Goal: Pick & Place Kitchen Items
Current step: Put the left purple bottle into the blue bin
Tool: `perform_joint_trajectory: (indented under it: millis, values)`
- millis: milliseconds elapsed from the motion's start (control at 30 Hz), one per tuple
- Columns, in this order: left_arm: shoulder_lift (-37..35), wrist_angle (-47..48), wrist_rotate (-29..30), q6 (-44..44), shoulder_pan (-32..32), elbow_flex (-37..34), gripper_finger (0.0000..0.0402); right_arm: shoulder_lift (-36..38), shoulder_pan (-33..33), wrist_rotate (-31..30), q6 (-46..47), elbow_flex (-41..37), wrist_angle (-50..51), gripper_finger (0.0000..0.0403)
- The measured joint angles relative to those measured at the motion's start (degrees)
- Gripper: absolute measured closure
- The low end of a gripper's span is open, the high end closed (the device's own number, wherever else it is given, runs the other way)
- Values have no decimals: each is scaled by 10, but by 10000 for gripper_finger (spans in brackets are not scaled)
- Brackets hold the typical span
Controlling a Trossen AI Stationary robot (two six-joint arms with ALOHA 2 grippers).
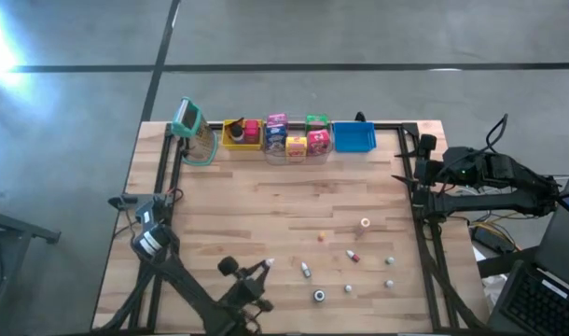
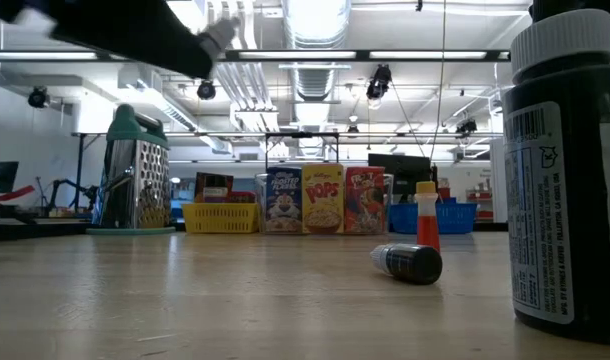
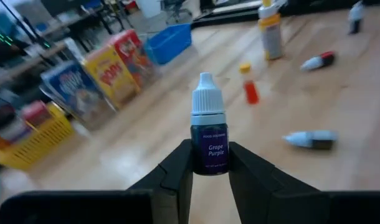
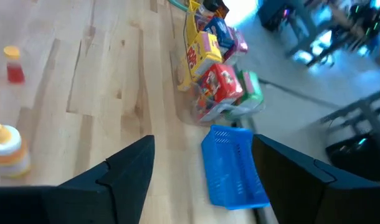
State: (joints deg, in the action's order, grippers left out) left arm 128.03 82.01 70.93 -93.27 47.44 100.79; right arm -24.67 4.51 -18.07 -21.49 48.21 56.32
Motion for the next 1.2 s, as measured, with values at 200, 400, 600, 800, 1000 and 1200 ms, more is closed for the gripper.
perform_joint_trajectory:
  millis: [200, 400, 600, 800, 1000, 1200]
  values:
    - [-31, -4, -5, 135, -65, 0, 307, 0, 0, 0, -167, 0, -32, 118]
    - [-76, -5, -5, 263, -129, 0, 307, -3, 0, 22, -154, 0, -37, 98]
    - [-138, -7, -1, 355, -177, -19, 307, -28, 0, 77, 176, -2, -115, 80]
    - [-230, -31, 1, 396, -211, -85, 307, -59, 0, 90, 175, -40, -304, 60]
    - [-351, -190, -13, 468, -232, -224, 307, -120, 0, 92, 166, -83, -463, 42]
    - [-476, -531, -129, 670, -261, -422, 307, -178, 0, 91, 124, -84, -480, 42]
